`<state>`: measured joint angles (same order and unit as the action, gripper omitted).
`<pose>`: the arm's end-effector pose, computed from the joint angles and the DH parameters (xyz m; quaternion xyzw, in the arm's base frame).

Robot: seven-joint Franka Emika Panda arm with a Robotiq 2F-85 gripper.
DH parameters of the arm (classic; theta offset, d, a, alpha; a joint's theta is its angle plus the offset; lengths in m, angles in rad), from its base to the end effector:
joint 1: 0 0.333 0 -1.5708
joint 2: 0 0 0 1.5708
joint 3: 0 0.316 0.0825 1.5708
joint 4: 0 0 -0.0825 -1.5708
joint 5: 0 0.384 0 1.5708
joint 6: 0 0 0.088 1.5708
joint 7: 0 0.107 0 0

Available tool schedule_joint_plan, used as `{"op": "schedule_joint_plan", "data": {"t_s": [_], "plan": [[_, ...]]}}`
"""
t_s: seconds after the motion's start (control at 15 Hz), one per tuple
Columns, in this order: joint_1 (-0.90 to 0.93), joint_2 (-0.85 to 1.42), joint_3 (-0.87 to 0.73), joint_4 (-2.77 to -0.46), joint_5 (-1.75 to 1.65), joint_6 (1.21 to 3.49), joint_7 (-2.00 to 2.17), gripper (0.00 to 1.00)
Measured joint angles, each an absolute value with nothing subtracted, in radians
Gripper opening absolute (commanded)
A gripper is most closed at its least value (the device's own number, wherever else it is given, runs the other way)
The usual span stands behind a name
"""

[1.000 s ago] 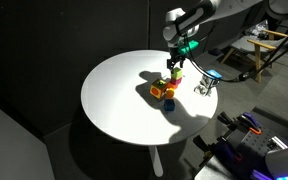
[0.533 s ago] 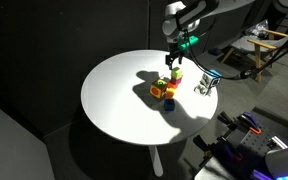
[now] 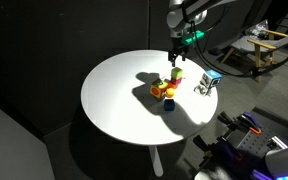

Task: Put the light green block on top of the pink block

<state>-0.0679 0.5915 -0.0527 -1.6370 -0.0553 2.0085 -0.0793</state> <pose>0.6569 -0.0792 0.2569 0.9932 -0.0033 -0.1128 0.0276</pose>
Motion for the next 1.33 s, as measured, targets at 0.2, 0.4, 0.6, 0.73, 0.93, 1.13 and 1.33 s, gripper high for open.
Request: {"op": "schedule_joint_plan", "data": {"t_s": [0.2,0.4,0.6,0.73,0.93,1.13,1.33], "plan": [[-0.068,0.535,-0.053,-1.716,-0.055,2.007,-0.064,1.00],[-0.065,0.479,-0.052,-1.797,-0.055,2.010,-0.057,1.00],[-0.061,0.420,-0.052,-1.876,-0.055,2.044,-0.031,1.00],[-0.057,0.382,-0.052,-1.928,-0.053,2.074,-0.014,1.00],[-0.052,0.323,-0.050,-2.002,-0.036,2.127,-0.004,1.00],[-0.050,0.263,-0.041,-2.070,-0.011,2.182,-0.004,1.00],[-0.042,0.205,-0.032,-2.122,-0.006,2.211,-0.004,1.00]]}}
